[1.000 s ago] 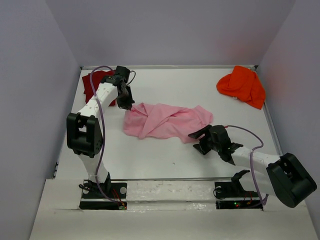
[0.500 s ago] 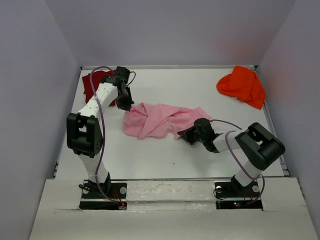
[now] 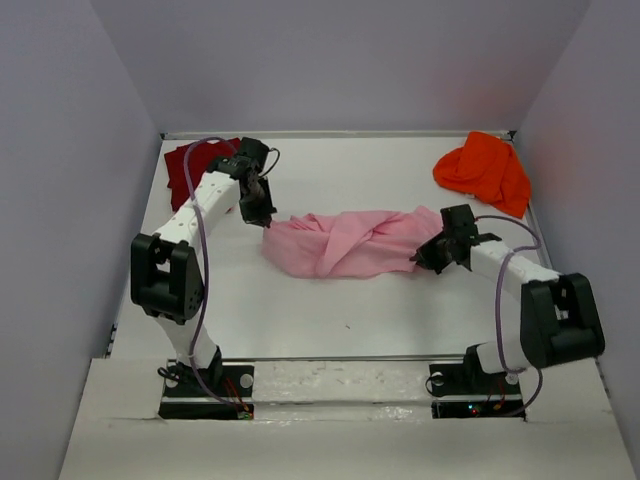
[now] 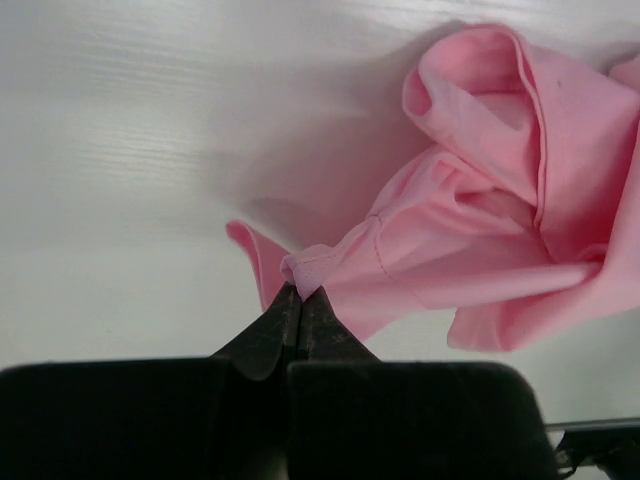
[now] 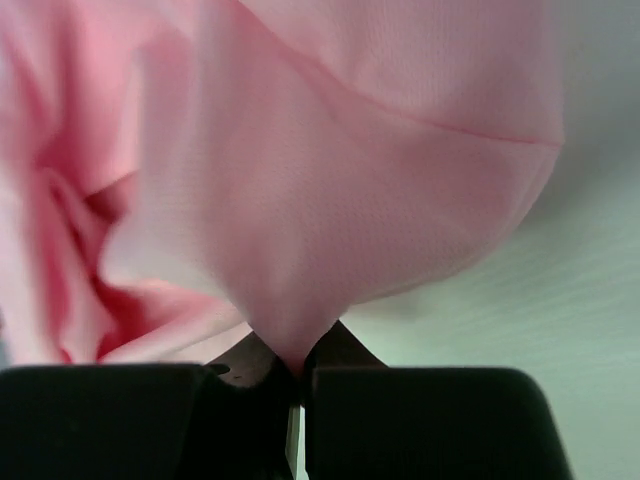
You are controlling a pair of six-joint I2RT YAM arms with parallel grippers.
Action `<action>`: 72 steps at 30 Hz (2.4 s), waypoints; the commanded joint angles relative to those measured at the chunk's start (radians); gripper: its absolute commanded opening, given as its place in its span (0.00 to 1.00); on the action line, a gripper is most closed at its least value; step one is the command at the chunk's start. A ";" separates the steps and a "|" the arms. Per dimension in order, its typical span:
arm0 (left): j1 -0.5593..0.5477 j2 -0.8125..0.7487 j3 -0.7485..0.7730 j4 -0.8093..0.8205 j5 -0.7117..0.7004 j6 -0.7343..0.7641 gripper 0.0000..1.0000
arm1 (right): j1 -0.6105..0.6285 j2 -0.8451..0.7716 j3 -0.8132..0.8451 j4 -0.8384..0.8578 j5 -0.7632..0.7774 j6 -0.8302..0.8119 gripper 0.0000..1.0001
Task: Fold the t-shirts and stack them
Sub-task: Flatten out the tshirt
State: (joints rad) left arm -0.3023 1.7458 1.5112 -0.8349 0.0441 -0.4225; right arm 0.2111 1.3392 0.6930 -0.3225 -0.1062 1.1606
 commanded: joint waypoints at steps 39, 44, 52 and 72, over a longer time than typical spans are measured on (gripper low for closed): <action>-0.388 -0.424 -0.091 -0.162 0.039 -0.245 0.99 | -0.027 0.913 0.930 -0.339 -0.273 -0.470 0.00; -0.388 -0.344 -0.051 -0.070 0.062 -0.144 0.99 | -0.027 0.878 0.869 -0.322 -0.276 -0.480 0.00; -0.546 -0.073 0.024 -0.061 -0.264 0.114 0.95 | -0.027 0.847 0.795 -0.297 -0.290 -0.480 0.00; -0.854 0.063 0.172 0.022 -0.360 0.356 0.99 | -0.027 0.848 0.786 -0.294 -0.314 -0.492 0.00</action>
State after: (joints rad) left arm -1.1183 1.7950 1.6585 -0.8082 -0.2939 -0.1257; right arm 0.1844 2.1597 1.5040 -0.5659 -0.5030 0.7101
